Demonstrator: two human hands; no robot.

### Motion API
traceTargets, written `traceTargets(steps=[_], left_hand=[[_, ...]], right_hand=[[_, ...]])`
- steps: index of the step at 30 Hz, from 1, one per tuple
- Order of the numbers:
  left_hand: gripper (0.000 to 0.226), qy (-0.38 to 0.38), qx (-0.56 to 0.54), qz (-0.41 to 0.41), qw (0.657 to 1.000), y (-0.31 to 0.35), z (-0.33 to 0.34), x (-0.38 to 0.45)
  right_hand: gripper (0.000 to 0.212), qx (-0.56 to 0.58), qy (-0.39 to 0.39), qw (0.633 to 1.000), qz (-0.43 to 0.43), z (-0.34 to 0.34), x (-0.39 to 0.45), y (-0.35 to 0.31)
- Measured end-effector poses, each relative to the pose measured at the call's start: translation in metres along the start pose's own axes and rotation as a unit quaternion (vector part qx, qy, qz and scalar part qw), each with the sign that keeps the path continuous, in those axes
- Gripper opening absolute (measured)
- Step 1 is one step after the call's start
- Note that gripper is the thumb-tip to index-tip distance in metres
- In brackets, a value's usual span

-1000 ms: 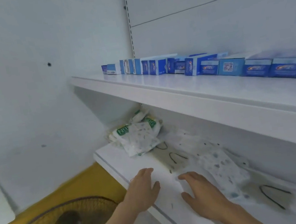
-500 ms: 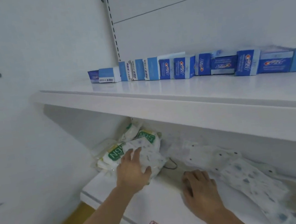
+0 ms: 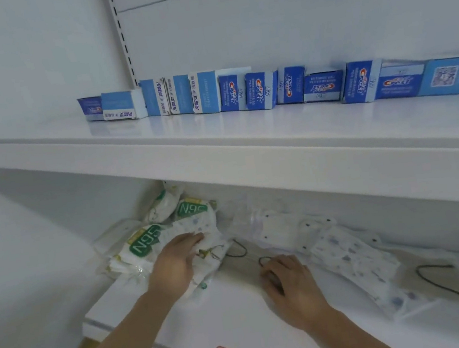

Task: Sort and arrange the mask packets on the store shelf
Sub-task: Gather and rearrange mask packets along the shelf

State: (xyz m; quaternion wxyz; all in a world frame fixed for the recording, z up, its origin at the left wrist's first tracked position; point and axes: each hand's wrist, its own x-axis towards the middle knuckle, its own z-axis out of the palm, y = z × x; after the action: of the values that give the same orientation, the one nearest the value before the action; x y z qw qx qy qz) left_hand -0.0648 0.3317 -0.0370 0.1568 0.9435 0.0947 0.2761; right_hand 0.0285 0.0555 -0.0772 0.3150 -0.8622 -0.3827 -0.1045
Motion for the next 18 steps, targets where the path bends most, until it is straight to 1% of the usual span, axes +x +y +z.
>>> traceTargets(steps=[2,4,5,6,7,8,9,10,11,12,14,15,17,18], left_hand=[[0.043,0.002,-0.004,0.026,1.0,0.012,0.0,-0.005],[0.048,-0.005,0.003,0.062,0.998,0.03,0.004,-0.012],[0.053,-0.005,0.005,0.075,0.997,0.041,0.007,-0.016],[0.06,0.002,-0.001,0.085,0.996,0.053,0.011,-0.022],[0.068,0.005,-0.014,0.095,0.995,0.064,0.015,-0.028],[0.075,0.008,-0.029,0.114,0.993,0.075,0.021,-0.035],[0.08,0.006,-0.043,0.136,0.99,0.085,0.027,-0.04],[0.081,-0.001,-0.056,0.159,0.986,0.093,0.034,-0.046],[0.078,-0.014,-0.068,0.176,0.982,0.1,0.04,-0.051],[0.072,-0.025,-0.081,0.192,0.978,0.105,0.044,-0.055],[0.058,-0.055,-0.11,0.212,0.97,0.113,0.045,-0.06],[0.055,-0.076,-0.127,0.215,0.965,0.117,0.044,-0.062],[0.061,-0.096,-0.173,0.205,0.959,0.128,0.04,-0.066],[0.061,-0.078,-0.204,0.188,0.958,0.135,0.039,-0.067]], right_hand=[[0.01,0.038,0.009,0.999,0.037,-0.003,0.002,-0.005],[0.008,0.109,0.031,0.989,0.09,-0.011,0.007,-0.014],[0.015,0.148,0.031,0.981,0.125,-0.018,0.009,-0.023],[0.026,0.206,0.012,0.964,0.17,-0.024,0.013,-0.032],[0.037,0.289,-0.025,0.929,0.229,-0.029,0.017,-0.04],[0.046,0.401,-0.076,0.867,0.285,-0.033,0.021,-0.047],[0.049,0.517,-0.117,0.784,0.323,-0.037,0.023,-0.053],[0.046,0.594,-0.137,0.712,0.348,-0.042,0.022,-0.055],[0.041,0.633,-0.146,0.675,0.35,-0.046,0.021,-0.053],[0.037,0.64,-0.142,0.671,0.345,-0.051,0.018,-0.05],[0.032,0.623,-0.107,0.694,0.344,-0.054,0.006,-0.038],[0.03,0.621,-0.081,0.696,0.352,-0.056,-0.001,-0.03],[0.026,0.608,-0.028,0.708,0.358,-0.062,-0.014,-0.015],[0.025,0.589,-0.002,0.724,0.36,-0.069,-0.021,-0.008]])
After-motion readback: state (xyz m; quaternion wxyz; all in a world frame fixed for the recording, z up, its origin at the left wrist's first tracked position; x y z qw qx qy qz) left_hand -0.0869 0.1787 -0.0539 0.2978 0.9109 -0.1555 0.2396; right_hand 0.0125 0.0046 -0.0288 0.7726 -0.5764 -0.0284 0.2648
